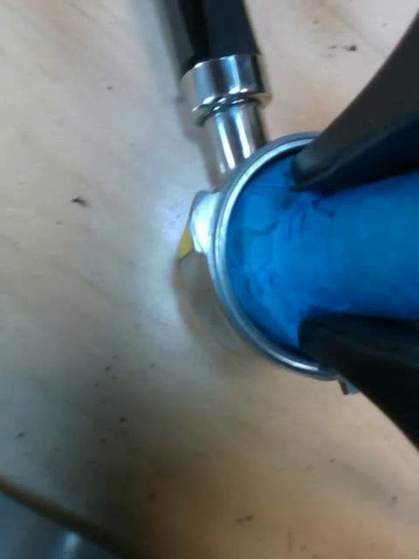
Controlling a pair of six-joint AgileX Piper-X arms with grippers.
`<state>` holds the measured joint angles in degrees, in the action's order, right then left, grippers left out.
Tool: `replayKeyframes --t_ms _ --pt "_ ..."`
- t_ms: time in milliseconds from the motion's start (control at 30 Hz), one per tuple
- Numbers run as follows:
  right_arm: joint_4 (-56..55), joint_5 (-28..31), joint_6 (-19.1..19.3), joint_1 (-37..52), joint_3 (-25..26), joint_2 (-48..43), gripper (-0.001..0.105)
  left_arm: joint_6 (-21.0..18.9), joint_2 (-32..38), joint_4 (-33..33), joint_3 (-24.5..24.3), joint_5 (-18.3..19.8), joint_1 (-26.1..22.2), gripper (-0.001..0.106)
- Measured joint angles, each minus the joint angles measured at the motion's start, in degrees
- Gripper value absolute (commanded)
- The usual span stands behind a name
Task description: Grind coffee beans and then tamp
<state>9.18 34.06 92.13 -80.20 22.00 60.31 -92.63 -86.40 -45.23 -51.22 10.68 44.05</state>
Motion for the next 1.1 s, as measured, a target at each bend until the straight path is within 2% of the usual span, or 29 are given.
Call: replayKeyframes --t_ms 267,300,733,933,1000,1100 --pt "2.0 0.0 0.0 0.0 0.0 0.0 0.072 0.0 2.6 -2.7 -1.3 -0.5 0.0 0.000" --pt "2.8 0.0 0.0 0.0 0.0 0.0 0.072 0.0 5.3 -3.9 -2.1 -0.5 0.0 0.000" --pt "7.9 -1.8 0.2 0.0 0.0 0.0 0.072 -0.9 16.7 -9.2 -1.9 -1.8 -0.9 0.000" --pt "9.0 -1.8 0.2 0.0 0.0 0.0 0.072 -1.4 19.8 -10.5 0.2 -1.6 -6.2 0.000" --pt "9.1 -2.4 0.2 0.0 0.0 0.0 0.072 -1.4 21.0 -11.5 1.8 -1.6 -11.1 0.000" --pt "9.4 -7.2 0.3 0.0 0.0 0.0 0.072 -1.2 22.0 -11.7 3.7 -1.4 -16.5 0.000"
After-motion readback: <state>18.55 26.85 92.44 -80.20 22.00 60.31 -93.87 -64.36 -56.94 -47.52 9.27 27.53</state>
